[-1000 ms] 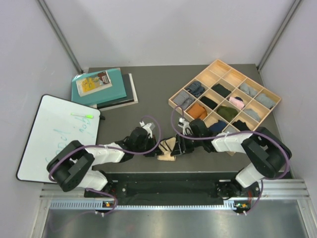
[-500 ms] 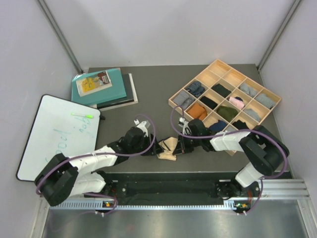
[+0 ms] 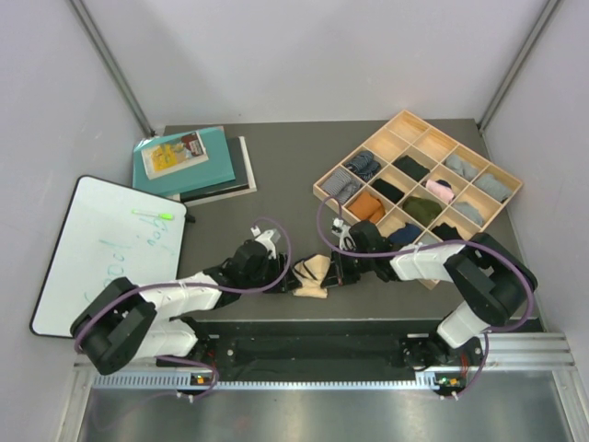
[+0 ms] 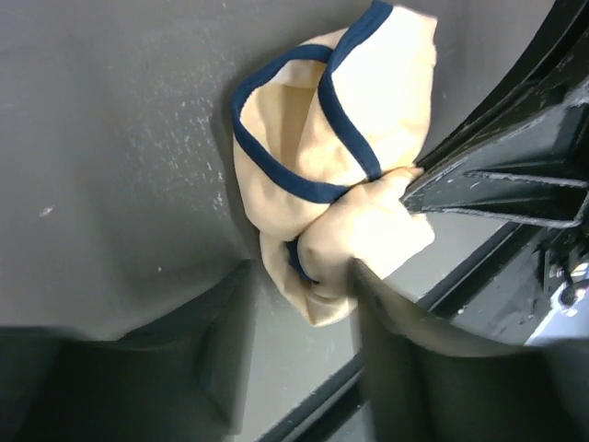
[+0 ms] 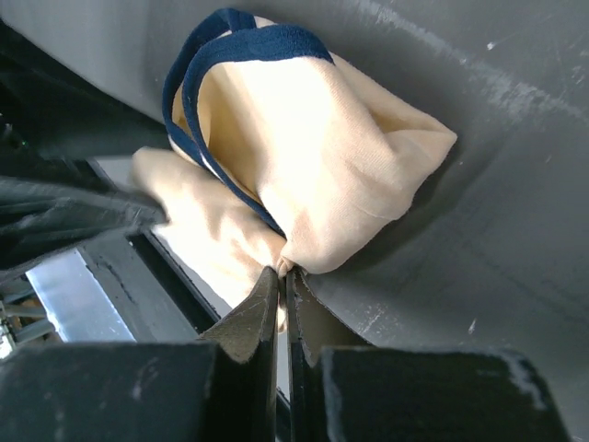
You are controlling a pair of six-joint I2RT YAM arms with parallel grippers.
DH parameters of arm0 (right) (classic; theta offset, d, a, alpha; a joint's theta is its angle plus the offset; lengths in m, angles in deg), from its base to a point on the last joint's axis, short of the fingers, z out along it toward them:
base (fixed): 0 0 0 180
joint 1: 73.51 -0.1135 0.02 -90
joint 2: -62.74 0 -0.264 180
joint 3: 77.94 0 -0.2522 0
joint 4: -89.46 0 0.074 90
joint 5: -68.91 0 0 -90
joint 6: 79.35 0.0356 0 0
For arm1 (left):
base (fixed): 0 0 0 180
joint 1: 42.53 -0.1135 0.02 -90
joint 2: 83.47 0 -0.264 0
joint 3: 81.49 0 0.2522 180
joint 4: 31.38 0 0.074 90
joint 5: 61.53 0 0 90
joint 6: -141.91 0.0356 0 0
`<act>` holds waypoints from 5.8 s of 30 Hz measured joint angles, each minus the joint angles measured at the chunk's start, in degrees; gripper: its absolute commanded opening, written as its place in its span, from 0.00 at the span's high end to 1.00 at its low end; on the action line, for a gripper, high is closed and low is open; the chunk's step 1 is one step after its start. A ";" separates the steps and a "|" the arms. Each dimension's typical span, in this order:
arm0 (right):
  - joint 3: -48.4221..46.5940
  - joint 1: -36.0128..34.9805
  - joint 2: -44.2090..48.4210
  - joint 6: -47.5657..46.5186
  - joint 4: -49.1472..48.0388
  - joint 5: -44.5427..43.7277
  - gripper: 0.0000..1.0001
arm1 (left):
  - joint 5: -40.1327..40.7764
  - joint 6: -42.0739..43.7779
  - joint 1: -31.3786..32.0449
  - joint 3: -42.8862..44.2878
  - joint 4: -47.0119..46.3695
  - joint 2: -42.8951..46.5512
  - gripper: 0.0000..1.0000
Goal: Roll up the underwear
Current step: Fold the underwear at the center of the board.
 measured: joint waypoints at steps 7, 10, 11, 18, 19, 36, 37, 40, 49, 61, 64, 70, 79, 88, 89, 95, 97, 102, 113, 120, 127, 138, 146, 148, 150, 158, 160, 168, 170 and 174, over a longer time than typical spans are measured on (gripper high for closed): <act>0.00 0.00 0.00 0.11 0.02 0.00 1.00 | -1.11 -1.36 0.09 -2.73 -8.24 -2.10 0.88; -0.33 0.00 -0.11 0.04 0.44 0.04 1.00 | -1.81 -1.84 0.09 -3.39 -10.49 -2.67 0.98; -0.50 0.00 -0.28 0.00 0.55 0.11 1.00 | -2.03 -2.01 0.09 -3.54 -11.15 -2.89 1.00; -2.08 0.02 -1.05 -0.79 2.69 0.35 0.83 | -3.61 -2.84 0.02 -3.67 -13.42 -3.13 1.00; -2.40 0.00 -1.03 -1.20 3.26 0.02 0.73 | -4.04 -3.10 0.02 -3.65 -13.40 -3.13 1.00; -4.83 -3.56 19.21 -10.16 21.92 -16.15 0.24 | -9.81 -4.66 -1.66 7.82 8.98 -3.54 1.00; -4.98 -5.07 20.17 -10.88 21.86 -17.81 0.23 | -10.54 -4.83 -2.10 8.15 10.34 -4.07 1.00; -5.99 -11.10 21.90 -13.29 21.77 -23.17 0.23 | -12.44 -4.94 -3.17 9.31 13.92 -6.14 1.00; -6.71 -28.96 20.17 -22.51 15.98 -36.44 0.31 | -19.30 -4.26 -7.19 12.92 20.76 -10.64 1.00; -6.99 -38.97 8.48 -30.14 11.56 -43.23 0.39 | -24.96 -3.02 -11.50 12.98 23.08 -12.55 1.00; -7.30 -39.32 6.95 -30.97 11.06 -44.35 0.40 | -25.68 -2.86 -11.98 12.98 23.06 -12.87 1.00; -7.80 -39.41 4.33 -32.11 9.86 -45.83 0.44 | -27.04 -2.34 -12.70 12.96 23.06 -13.33 1.00; -8.85 -39.47 0.09 -32.76 8.83 -49.55 0.61 | -28.04 -1.60 -12.90 12.96 23.06 -13.64 1.00; -11.34 -38.97 -2.82 -32.39 9.42 -51.82 1.00 | -28.87 -1.16 -13.60 12.63 22.60 -13.62 0.90; -11.65 -38.71 -2.82 -32.37 9.94 -51.32 1.00 | -29.35 -1.18 -13.86 12.41 22.36 -13.62 0.83; -15.78 -36.11 -3.41 -31.34 16.22 -44.24 1.00 | -30.60 -2.38 -18.21 7.15 19.41 -7.02 0.46; -16.65 -34.99 -3.41 -30.84 17.66 -41.18 1.00 | -29.16 -2.80 -19.06 5.70 19.37 -2.97 0.46; -18.47 -31.17 -3.41 -29.90 20.81 -32.09 1.00 | -24.83 -2.95 -19.21 3.91 18.49 5.70 0.46; -21.46 -20.15 -6.14 -29.44 24.06 -10.40 1.00 | -19.12 -2.58 -17.38 -3.58 12.70 16.00 0.38; -24.44 -15.04 -10.67 -29.44 26.25 0.46 1.00 | -17.86 -2.38 -13.57 -6.75 8.26 17.64 0.34; -25.18 -12.20 -12.87 -29.40 26.53 6.71 1.00 | -14.47 -1.70 -6.49 -6.69 3.02 12.85 0.37; -26.56 -9.84 -16.09 -29.31 26.99 12.94 1.00 | -9.84 -0.28 -2.95 -6.01 -0.04 6.95 0.43; -26.60 -9.38 -16.70 -29.44 26.84 14.51 1.00 | -6.34 1.40 -2.08 -5.75 -0.44 6.88 0.46; -26.62 -9.33 -16.79 -29.44 26.82 14.69 1.00 | -5.84 1.33 -1.88 -5.77 -1.03 6.75 0.49; -26.64 -9.25 -16.85 -29.42 26.82 14.88 1.00 | -5.49 1.33 -1.64 -5.79 -2.54 6.23 0.58; -26.08 -9.14 -16.26 -27.87 26.14 15.08 0.59 | -5.35 -0.24 -0.81 -7.45 -11.39 3.96 1.00; -25.27 -9.14 -14.97 -27.15 25.46 15.21 0.47 | -5.33 -0.46 -0.81 -7.45 -12.31 3.23 1.00; -18.25 -8.59 -4.79 -24.33 23.34 8.44 0.14 | -3.91 -0.92 -0.74 -4.81 -10.95 -0.44 1.00; -16.06 -8.55 -0.98 -23.17 23.15 6.12 0.13 | -3.87 -1.09 -0.74 -3.54 -9.88 -1.60 1.00; -11.08 -8.50 7.17 -19.63 21.38 0.74 0.11 | -3.76 -1.33 -0.74 -1.62 -7.96 -3.30 1.00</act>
